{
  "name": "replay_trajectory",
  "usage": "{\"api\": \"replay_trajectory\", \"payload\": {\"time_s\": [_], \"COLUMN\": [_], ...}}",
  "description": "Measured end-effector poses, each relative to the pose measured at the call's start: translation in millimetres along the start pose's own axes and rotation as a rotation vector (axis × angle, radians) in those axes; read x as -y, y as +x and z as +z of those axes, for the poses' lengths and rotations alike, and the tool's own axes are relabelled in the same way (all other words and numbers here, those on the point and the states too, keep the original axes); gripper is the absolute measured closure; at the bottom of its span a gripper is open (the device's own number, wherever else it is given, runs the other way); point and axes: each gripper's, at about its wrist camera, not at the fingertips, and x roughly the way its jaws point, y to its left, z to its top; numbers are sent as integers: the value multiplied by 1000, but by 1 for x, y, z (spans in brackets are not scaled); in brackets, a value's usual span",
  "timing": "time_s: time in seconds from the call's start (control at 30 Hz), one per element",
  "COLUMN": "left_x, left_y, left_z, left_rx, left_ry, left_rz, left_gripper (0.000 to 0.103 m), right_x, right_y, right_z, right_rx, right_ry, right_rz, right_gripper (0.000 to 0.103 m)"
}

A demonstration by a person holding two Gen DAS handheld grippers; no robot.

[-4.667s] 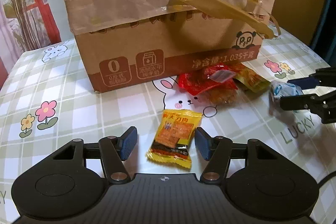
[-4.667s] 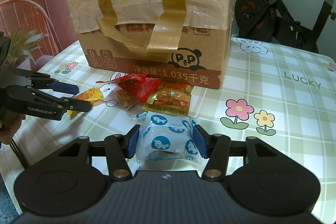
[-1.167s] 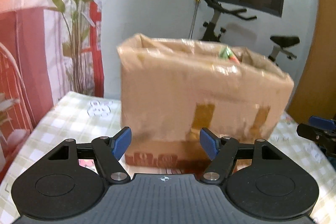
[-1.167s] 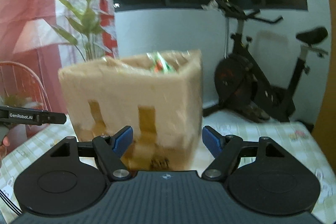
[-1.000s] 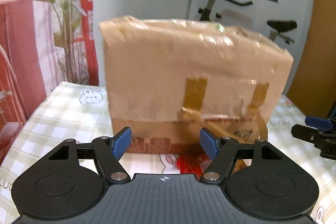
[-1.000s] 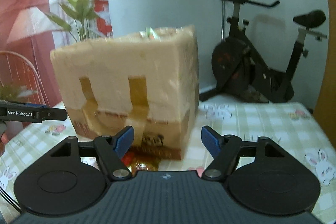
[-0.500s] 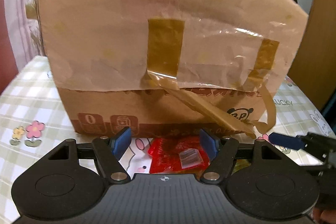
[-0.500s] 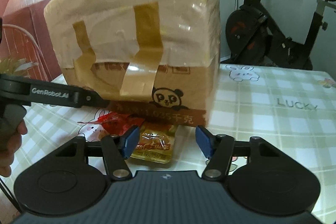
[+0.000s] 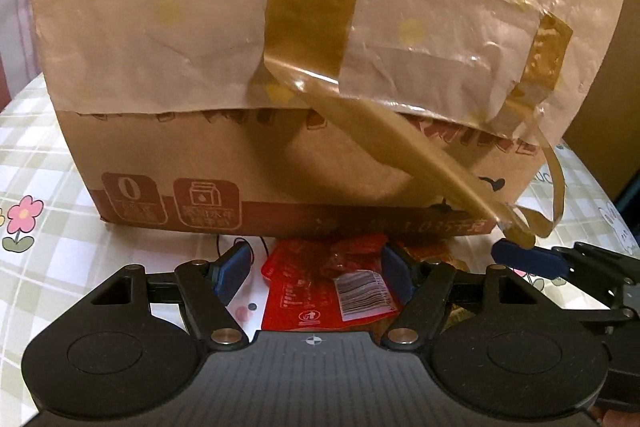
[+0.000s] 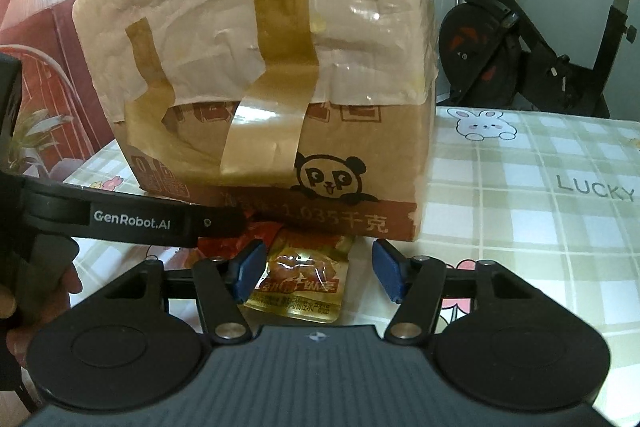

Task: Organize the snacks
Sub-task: 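Grasp the gold packet with the right tool while the left tool grasps a red packet, then carry the gold packet with the right tool while the left tool carries the red packet to the box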

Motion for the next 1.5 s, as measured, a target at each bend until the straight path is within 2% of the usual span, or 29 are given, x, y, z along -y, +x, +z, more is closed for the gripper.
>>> {"api": "replay_trajectory", "payload": {"time_s": [0.17, 0.3, 0.5, 0.6, 0.67, 0.87, 0.97, 1.27, 1.33, 1.4, 1.5], "left_x": [-8, -11, -11, -15, -21, -11, -10, -20, -21, -20, -20], "left_y": [8, 10, -2, -11, -21, -30, -33, -55, -59, -65, -71], "left_z": [-4, -7, -12, -17, -24, -41, -47, -61, -62, -63, -63], "left_rx": [-31, -23, -27, -37, -39, -25, -19, -18, -18, -6, -5], "left_ry": [-6, 3, 35, -2, -13, 34, 15, -30, -51, -47, -44], "left_rz": [-31, -37, -53, -52, -38, 23, 33, 43, 43, 47, 49], "left_gripper": [28, 31, 42, 48, 48, 48, 48, 48, 49, 56, 60], "right_x": [0, 4, -1, -6, -9, -21, -28, -37, -38, -38, -38], "right_y": [4, 10, 16, 18, 20, 21, 22, -3, -10, -18, -26], "right_z": [2, 2, 1, -2, -1, -6, -8, -24, -27, -29, -29], "right_rx": [-3, -16, -46, -47, -50, -48, -53, -83, -92, -87, -79], "right_ry": [4, 21, 2, -18, -27, -88, -129, -129, -121, -108, -100], "right_rz": [21, 28, 56, 41, 31, -24, -50, -48, -44, -45, -53], "right_gripper": [41, 41, 41, 39, 39, 41, 42, 46, 46, 46, 47]}}
